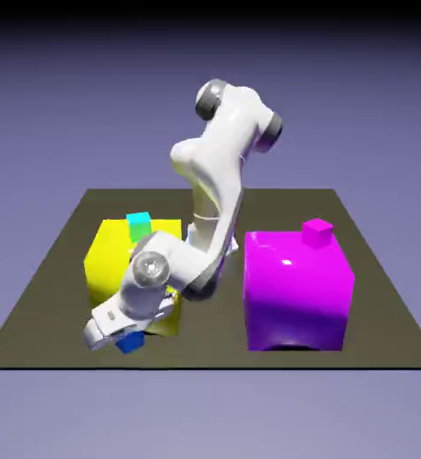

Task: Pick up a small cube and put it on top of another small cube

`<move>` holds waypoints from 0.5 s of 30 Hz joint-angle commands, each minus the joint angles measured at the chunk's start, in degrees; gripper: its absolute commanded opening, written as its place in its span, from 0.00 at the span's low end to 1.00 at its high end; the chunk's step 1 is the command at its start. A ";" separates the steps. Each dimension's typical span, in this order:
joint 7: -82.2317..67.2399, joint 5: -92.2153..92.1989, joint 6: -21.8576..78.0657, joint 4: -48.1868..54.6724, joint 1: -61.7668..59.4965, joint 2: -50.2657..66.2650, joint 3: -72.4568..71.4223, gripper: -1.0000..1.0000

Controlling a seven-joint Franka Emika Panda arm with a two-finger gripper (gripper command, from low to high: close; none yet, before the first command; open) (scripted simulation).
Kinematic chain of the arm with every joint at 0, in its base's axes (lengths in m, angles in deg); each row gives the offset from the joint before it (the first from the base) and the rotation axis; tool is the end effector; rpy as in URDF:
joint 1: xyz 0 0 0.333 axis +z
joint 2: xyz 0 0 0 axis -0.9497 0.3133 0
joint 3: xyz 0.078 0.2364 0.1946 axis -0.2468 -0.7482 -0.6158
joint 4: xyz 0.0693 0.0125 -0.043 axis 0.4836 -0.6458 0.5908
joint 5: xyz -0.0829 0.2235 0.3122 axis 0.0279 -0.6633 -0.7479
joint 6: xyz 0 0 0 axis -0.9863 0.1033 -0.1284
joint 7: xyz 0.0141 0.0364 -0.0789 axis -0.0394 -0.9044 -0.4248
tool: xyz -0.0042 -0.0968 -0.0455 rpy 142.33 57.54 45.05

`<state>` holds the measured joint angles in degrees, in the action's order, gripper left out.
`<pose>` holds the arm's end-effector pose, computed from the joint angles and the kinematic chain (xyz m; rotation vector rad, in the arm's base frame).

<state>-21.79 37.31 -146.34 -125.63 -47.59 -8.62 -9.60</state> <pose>0.5809 -0.1354 0.1611 2.8700 -0.3047 -0.5073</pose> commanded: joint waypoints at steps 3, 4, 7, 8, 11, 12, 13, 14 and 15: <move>2.35 -4.81 -0.20 0.47 -3.69 -1.34 -6.23 0.00; 3.11 -6.46 -0.26 0.63 -4.91 -1.79 -8.31 0.00; 5.40 -11.39 -0.41 1.10 -8.60 -3.13 -14.54 0.00; 6.16 -13.03 -0.46 1.25 -9.82 -3.57 -16.61 0.00; 8.32 -17.28 -0.69 0.90 -12.67 -5.09 -22.84 0.00; 9.03 -18.65 -0.77 0.74 -13.57 -5.60 -24.92 0.00; 9.75 -20.03 -0.85 0.58 -14.48 -6.11 -27.00 0.00; 10.46 -21.41 -0.93 0.42 -15.38 -6.62 -29.07 0.00; 11.18 -22.79 -1.01 0.25 -16.29 -7.14 -31.15 0.00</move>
<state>-10.70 14.37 -147.30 -125.38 -63.88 -15.76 -40.75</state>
